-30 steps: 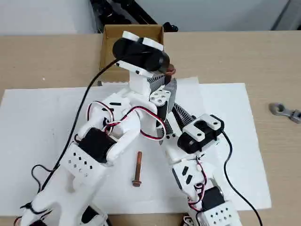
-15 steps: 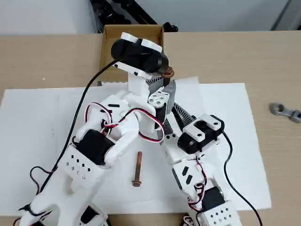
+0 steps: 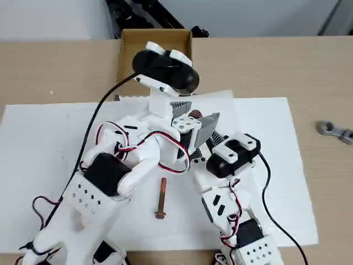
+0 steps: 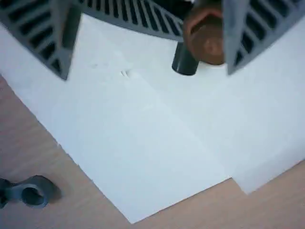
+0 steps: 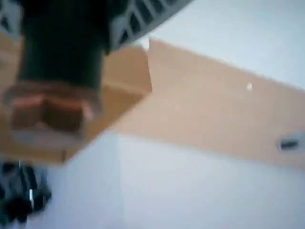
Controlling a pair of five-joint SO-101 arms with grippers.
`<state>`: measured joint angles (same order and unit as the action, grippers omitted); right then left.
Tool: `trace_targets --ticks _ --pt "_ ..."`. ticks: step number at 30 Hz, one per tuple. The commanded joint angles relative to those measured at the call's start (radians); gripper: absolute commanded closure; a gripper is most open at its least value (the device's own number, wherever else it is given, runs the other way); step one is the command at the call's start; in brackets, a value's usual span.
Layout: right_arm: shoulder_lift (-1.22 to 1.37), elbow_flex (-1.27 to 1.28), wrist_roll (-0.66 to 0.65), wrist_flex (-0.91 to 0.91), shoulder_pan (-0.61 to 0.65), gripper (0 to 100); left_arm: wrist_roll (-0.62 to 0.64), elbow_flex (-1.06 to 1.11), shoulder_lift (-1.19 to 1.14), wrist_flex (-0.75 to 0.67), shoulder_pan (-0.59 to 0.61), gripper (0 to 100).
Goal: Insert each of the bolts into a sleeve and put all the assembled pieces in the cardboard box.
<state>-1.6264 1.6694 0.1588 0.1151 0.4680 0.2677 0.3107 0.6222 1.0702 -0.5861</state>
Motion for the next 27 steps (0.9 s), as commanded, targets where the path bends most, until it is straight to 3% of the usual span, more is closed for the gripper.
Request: trace_targets --ticks 1,5,10,18,27 --pt "-0.008 -0.121 0.006 0.101 0.002 99.4 -0.023 -0.131 0.041 0.086 0.041 82" --pt "-0.004 -0.247 -0.009 0.188 0.002 99.4 -0.101 -0.206 0.041 0.146 0.14 99" --pt "0.145 -0.394 -0.054 0.211 -0.013 99.4 -0.1 -0.208 0.043 0.186 0.278 100" --pt "0.728 -0.806 0.008 0.209 -0.045 99.5 -0.146 -0.09 0.035 0.19 0.46 100" --pt "1.32 -1.339 0.021 0.214 -0.091 99.5 -0.226 0.038 0.043 0.178 0.493 100"
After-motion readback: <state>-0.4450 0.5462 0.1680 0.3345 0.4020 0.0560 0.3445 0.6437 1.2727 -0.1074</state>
